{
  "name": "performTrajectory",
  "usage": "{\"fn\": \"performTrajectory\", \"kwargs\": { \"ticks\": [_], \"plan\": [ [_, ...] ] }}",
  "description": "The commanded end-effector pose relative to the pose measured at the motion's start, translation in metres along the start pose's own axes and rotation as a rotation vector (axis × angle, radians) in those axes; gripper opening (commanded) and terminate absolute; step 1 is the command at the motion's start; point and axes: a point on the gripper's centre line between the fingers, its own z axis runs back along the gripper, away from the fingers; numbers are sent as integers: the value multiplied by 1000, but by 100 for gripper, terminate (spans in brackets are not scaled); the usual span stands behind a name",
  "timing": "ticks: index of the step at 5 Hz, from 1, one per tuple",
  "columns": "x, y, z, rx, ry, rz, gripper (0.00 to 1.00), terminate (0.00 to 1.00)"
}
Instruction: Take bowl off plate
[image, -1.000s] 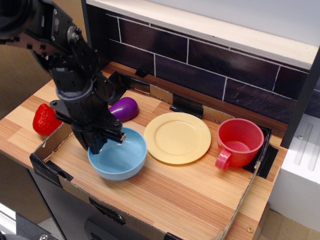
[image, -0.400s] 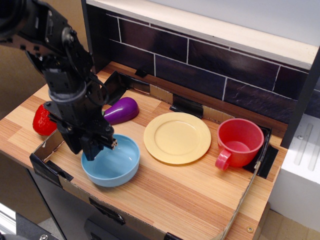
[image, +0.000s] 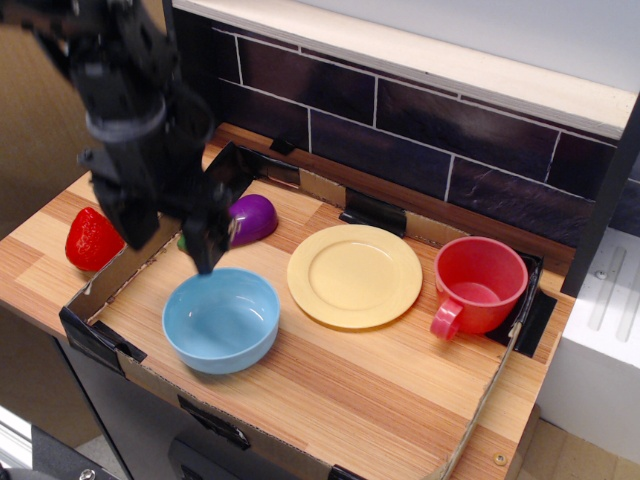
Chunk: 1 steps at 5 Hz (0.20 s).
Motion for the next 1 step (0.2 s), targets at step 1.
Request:
{"fn": "performTrajectory", "kwargs": {
  "ticks": [1],
  "plan": [
    [10, 2, 12, 9, -42, -7, 100, 100]
  ]
}}
